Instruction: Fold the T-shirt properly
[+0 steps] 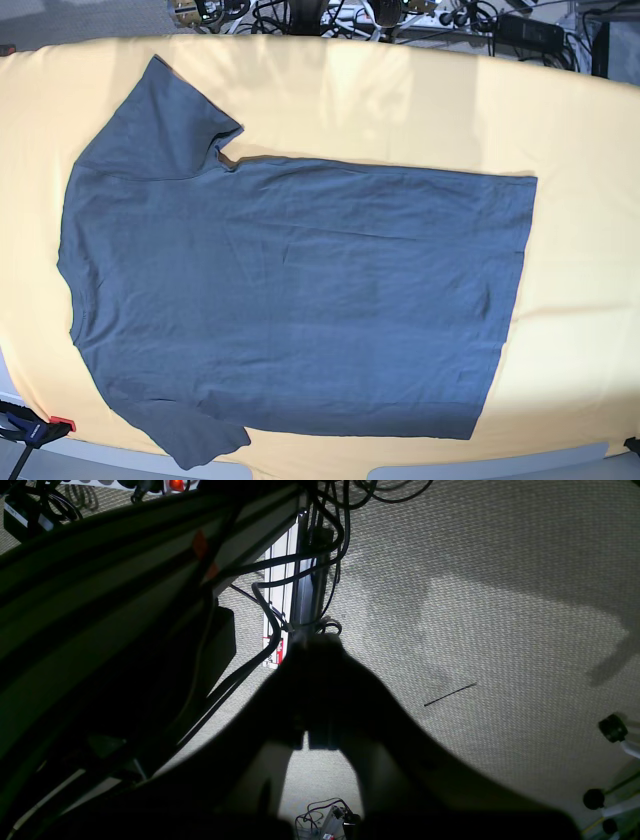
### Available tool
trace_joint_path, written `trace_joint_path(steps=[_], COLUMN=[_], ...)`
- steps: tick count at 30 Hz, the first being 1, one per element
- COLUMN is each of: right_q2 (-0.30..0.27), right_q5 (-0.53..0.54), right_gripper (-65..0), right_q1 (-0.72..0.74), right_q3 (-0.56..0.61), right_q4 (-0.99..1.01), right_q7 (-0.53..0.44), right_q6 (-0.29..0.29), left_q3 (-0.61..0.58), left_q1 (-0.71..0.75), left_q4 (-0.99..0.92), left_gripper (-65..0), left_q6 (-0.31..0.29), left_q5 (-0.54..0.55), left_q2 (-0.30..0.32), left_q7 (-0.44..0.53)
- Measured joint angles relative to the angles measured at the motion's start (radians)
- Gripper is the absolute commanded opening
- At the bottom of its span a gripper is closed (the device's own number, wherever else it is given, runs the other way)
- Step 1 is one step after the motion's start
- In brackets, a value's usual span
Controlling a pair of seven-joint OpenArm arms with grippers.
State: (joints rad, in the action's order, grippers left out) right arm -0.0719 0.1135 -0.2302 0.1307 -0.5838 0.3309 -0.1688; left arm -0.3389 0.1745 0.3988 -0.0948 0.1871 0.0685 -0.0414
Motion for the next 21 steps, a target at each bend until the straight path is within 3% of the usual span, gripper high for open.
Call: trace_joint_path(steps=[8,13,19,21], right_q2=[0.000,0.000,0.000,0.000], right_q5=[0.000,0.003,0.003,0.002], right_gripper=[-65.0,-65.0,-65.0,-65.0], right_q1=[0.000,0.000,0.000,0.001], right_q3=[0.000,0.000,0.002,0.002], right_q4=[0.000,-0.001,-0.001,-0.002], right_q7=[0.003,0.009,0.014,0.060], right_q6=[-0.001,-0.045,-0.045,-0.049], left_q3=[0.000,0.000,0.000,0.000], left_q1=[0.003,0.009,0.013,0.011], left_q4=[0.027,0.032,0.032,0.034], left_gripper=[-65.0,-65.0,-65.0,-65.0], left_q6=[0.000,0.000,-0.001,-0.023], left_q5=[0.000,0.000,0.000,-0.009], left_q2=[0.000,-0.002,-0.002,-0.002], left_q7=[0.000,0.000,0.000,-0.059])
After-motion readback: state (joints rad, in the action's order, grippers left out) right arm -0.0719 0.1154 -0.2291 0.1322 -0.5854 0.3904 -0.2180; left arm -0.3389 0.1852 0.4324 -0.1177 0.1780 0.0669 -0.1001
